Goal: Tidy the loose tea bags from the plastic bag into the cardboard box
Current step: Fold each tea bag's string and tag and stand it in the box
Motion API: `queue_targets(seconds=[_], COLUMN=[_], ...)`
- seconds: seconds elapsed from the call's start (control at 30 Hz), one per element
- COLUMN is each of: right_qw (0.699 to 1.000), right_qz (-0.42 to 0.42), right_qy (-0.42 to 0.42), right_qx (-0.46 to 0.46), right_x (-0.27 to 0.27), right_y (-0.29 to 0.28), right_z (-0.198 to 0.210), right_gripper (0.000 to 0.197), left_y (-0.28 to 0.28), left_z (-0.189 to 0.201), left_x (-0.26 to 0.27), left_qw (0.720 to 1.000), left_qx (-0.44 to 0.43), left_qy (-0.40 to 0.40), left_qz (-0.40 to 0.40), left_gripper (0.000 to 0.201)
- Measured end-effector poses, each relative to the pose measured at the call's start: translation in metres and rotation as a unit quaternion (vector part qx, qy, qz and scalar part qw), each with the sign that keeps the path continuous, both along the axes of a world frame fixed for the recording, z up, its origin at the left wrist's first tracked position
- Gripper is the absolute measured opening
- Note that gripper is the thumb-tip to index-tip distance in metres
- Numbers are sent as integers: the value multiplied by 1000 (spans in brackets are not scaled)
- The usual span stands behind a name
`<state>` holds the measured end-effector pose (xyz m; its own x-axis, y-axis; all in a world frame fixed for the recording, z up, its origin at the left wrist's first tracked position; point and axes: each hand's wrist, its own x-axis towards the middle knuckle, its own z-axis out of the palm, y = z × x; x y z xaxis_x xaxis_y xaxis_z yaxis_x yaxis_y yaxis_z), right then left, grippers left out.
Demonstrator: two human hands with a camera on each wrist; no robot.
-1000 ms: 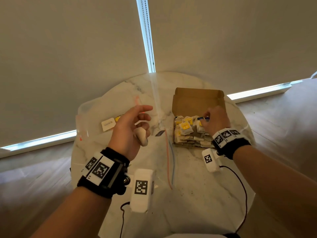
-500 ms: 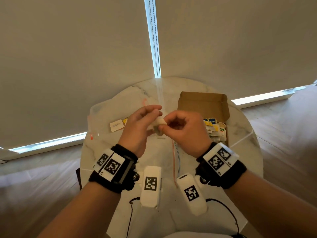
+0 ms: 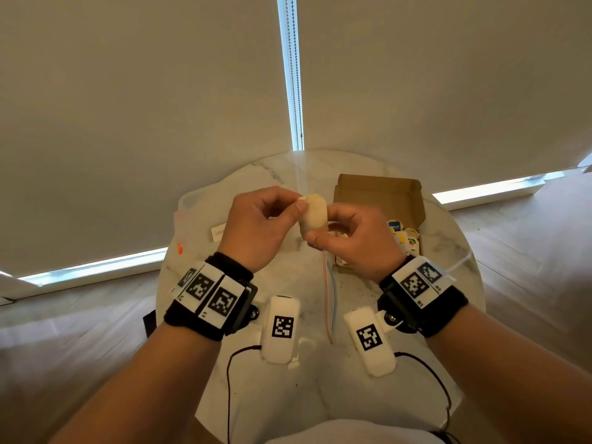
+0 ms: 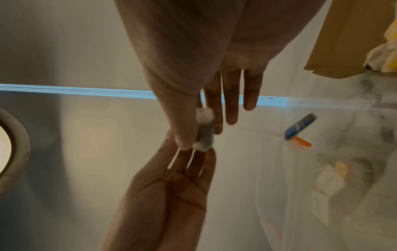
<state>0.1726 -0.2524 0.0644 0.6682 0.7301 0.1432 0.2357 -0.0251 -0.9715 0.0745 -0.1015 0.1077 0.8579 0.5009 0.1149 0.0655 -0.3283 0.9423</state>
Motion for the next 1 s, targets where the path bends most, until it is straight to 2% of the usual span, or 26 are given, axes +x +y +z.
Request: queue_targets(seconds=[0.07,0.13,0.2,0.4,0.53,0.63,0.73,0.83,1.0], right_qw=[999,998,999,997,986,978,977,977,986], right_qz=[12,17,8,16,40,59,66,38,27], right_qy=[6,2,4,73,152,180,175,184,161], right_qx=[-31,-52,-50,-26,-53,-81,-99,-98,-43], right_x=[-1,-4,-9,-20,-26,-29,-32,-33,-32], right_y=[-1,-2,-2,-4,-12,-19,-25,-31,-32], right_z=[-6,-14,-19,-21,-22,-23,-22,-16,10], right_gripper=[34,18,13,11,12,13,20,24,9], left_y=[-1,-1,-1,-1,3,6,9,13,16], left_z=[5,11,14,14,12,10,9,4,-11], left_x=[1,1,2,2,5,7,8,9,9], left_qw=[1000,999,998,997,995,995,994,994,995], left_qx=[-26,-49,-65,-83,-92,-96,-104,-98,-69], left_qy=[-8,-8,-4,7,15,21,29,40,64], left_qz=[1,3,4,8,19,22,28,33,33], left_gripper=[7,8,9,7,7,8,7,6,4])
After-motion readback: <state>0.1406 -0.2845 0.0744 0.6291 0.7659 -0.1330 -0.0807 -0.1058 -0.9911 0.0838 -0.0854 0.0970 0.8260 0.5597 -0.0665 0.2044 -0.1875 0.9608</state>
